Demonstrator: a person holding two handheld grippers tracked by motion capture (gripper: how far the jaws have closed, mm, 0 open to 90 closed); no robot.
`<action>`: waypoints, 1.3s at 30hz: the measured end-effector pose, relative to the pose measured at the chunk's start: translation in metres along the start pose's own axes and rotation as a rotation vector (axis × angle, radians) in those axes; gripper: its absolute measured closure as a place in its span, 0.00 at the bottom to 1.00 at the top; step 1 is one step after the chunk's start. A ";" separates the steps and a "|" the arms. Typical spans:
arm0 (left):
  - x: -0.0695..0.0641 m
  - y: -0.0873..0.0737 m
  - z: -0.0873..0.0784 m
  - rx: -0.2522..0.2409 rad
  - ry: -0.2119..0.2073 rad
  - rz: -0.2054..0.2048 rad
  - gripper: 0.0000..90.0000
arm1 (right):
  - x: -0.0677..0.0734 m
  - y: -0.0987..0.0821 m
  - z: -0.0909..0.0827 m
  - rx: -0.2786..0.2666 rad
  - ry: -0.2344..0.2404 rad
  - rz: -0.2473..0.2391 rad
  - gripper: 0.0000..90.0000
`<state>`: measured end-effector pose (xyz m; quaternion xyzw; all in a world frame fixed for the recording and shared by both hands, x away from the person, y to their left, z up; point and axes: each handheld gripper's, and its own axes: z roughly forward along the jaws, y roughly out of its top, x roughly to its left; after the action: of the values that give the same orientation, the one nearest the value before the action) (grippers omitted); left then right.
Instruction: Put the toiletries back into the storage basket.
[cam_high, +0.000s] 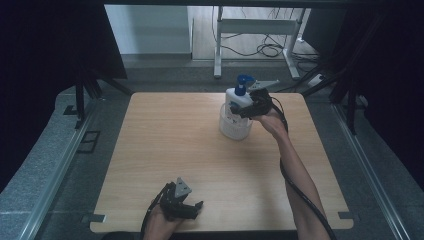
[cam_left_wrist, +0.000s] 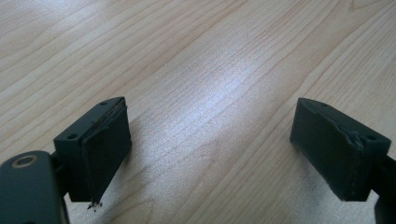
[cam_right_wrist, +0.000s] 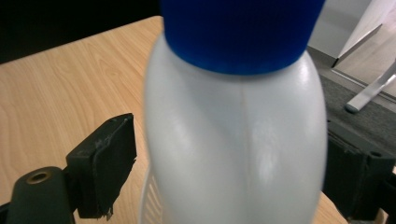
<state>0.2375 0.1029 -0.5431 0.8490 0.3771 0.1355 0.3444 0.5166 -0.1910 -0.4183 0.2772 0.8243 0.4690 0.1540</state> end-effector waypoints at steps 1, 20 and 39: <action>0.000 0.000 0.000 0.000 0.000 0.000 0.13 | 0.000 0.000 -0.002 -0.010 0.008 0.005 0.10; 0.000 0.000 0.000 0.000 0.001 -0.001 0.13 | 0.011 0.003 -0.025 -0.007 -0.027 -0.017 0.00; 0.000 0.000 0.000 -0.001 0.002 -0.002 0.13 | 0.019 -0.009 -0.046 0.025 -0.054 -0.021 0.01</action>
<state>0.2375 0.1027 -0.5432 0.8484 0.3781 0.1362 0.3447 0.4748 -0.2149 -0.4019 0.2831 0.8286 0.4491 0.1777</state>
